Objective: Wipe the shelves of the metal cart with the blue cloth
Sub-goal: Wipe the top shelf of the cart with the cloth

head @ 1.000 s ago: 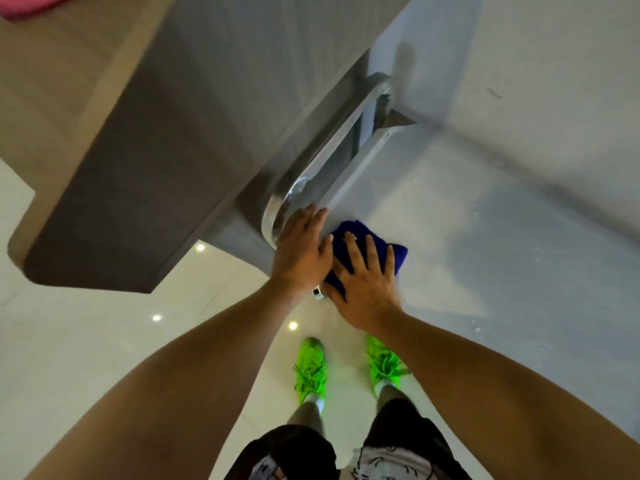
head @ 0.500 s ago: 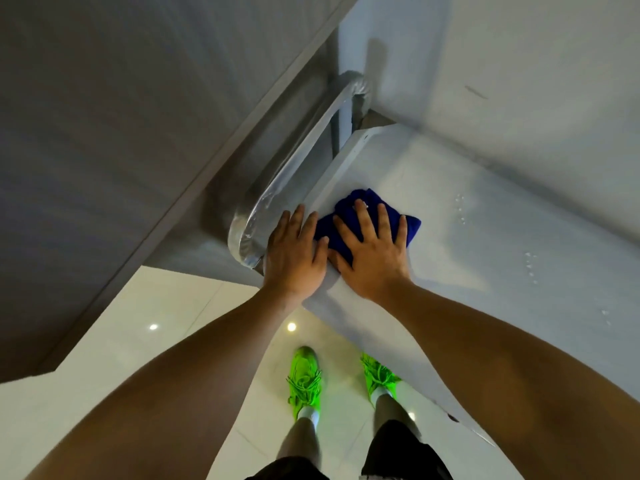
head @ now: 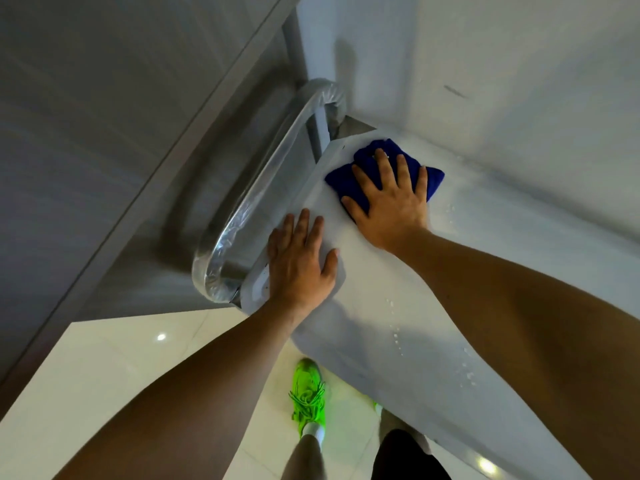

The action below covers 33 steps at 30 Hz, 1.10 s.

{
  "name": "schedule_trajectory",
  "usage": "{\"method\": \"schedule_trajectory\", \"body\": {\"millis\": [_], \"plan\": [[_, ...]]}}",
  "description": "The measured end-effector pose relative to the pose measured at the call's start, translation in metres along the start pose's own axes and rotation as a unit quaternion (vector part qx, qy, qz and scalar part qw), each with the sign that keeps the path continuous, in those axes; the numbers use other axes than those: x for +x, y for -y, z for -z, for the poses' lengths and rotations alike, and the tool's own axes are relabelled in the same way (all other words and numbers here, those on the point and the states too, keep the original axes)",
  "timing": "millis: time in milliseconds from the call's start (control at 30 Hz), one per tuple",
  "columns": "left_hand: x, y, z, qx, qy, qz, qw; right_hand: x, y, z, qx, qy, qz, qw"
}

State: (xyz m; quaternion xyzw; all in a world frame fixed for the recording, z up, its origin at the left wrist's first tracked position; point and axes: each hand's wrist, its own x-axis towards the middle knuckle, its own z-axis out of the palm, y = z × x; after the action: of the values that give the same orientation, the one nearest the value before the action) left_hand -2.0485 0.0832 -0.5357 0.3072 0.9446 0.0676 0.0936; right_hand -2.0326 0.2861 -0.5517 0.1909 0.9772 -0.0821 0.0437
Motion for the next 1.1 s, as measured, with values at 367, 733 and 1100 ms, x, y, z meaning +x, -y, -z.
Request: {"method": "schedule_trajectory", "body": {"millis": [367, 733, 1100], "plan": [[0.001, 0.001, -0.015, -0.024, -0.024, 0.012, 0.999, 0.043, 0.005, 0.008, -0.001, -0.004, -0.008, 1.0], [0.002, -0.001, -0.015, 0.023, 0.011, 0.001, 1.0, -0.028, 0.011, -0.003, 0.037, -0.004, -0.047, 0.998], [0.005, -0.008, 0.004, 0.04, 0.094, 0.029, 0.994, -0.172, 0.047, -0.017, 0.07, 0.026, -0.161, 0.984]]}}
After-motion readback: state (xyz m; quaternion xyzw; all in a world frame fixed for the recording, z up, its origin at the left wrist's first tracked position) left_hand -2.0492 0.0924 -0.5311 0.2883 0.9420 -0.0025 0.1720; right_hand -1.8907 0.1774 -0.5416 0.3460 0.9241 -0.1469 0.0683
